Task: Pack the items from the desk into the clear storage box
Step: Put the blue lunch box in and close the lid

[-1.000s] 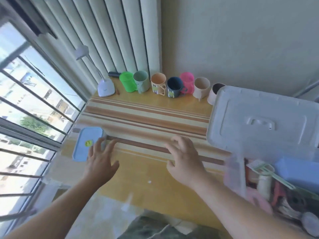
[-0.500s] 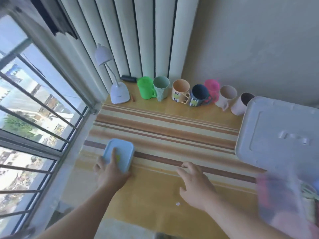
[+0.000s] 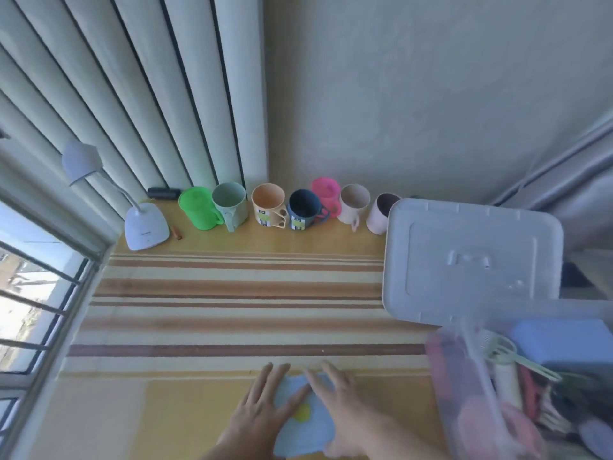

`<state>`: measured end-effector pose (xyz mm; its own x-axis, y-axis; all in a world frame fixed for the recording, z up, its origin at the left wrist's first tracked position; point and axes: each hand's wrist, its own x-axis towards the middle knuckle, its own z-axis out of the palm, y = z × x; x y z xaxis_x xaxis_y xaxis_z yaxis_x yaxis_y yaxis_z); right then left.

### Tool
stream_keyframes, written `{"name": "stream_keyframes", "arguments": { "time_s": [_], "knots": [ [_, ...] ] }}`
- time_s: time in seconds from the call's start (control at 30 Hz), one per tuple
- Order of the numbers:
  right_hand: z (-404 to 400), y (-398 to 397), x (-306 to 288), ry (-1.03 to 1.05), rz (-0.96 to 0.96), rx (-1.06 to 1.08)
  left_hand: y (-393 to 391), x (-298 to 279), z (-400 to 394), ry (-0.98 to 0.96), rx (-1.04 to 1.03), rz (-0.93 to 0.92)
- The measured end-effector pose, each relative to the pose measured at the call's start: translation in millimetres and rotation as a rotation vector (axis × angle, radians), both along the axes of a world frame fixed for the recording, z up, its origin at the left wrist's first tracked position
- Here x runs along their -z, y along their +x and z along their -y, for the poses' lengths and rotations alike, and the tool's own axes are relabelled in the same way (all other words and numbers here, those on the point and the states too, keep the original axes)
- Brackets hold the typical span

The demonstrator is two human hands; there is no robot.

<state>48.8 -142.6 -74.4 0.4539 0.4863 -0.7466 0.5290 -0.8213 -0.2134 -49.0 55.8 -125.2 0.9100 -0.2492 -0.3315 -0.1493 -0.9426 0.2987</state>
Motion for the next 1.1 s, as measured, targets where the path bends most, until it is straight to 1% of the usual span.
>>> {"name": "stream_keyframes", "arguments": {
  "time_s": [0.07, 0.13, 0.2, 0.27, 0.33, 0.43, 0.47, 0.53, 0.67, 0.77, 0.83, 0.9, 0.93, 1.03, 1.1],
  "knots": [
    [0.4, 1.0, 4.7, 0.041, 0.013, -0.04, -8.7, 2.6, -2.5, -0.057, -0.075, 0.029],
    [0.1, -0.2, 7.3, 0.072, 0.016, -0.038, -10.7, 1.0, -3.0, -0.087, -0.153, -0.041],
    [-0.7, -1.4, 5.8, 0.086, 0.013, -0.014, -4.6, -0.4, -4.9, -0.085, -0.135, -0.087],
    [2.1, 1.7, 0.1, 0.129, 0.004, 0.039, 10.0, -12.8, -8.7, -0.099, -0.144, -0.067],
    [10.9, 13.6, -16.6, 0.202, 0.038, 0.104, 27.1, -30.3, -8.6, -0.12, -0.137, -0.047],
    [38.4, 41.9, -59.6, 0.33, 0.196, 0.167, 68.5, -81.1, -4.2, -0.199, -0.09, 0.058],
    [50.4, 52.4, -77.1, 0.369, 0.269, 0.176, 84.2, -101.6, 2.6, -0.214, -0.074, 0.081],
    [78.9, 69.3, -111.5, 0.42, 0.381, 0.2, 111.1, -141.1, 23.3, -0.261, -0.027, 0.183],
    [160.3, 86.2, -168.6, 0.493, 0.472, 0.288, 137.0, -191.6, 88.4, -0.491, 0.034, 0.365],
    [238.9, 83.1, -187.3, 0.516, 0.493, 0.43, 141.9, -204.2, 160.1, -0.643, -0.029, 0.438],
    [289.7, 74.8, -183.8, 0.512, 0.481, 0.551, 147.9, -203.5, 215.7, -0.657, -0.056, 0.409],
    [332.9, 63.4, -167.0, 0.496, 0.452, 0.668, 154.5, -198.3, 269.6, -0.603, -0.064, 0.302],
    [349.8, 58.3, -156.8, 0.493, 0.43, 0.703, 157.4, -194.2, 292.9, -0.558, -0.063, 0.218],
    [375.2, 42.8, -127.2, 0.516, 0.305, 0.77, 158.7, -178.5, 347.5, -0.42, -0.058, -0.029],
    [377.6, 32.6, -115.8, 0.564, 0.211, 0.824, 156.4, -169.1, 368.1, -0.416, -0.137, -0.079]
  ]
}}
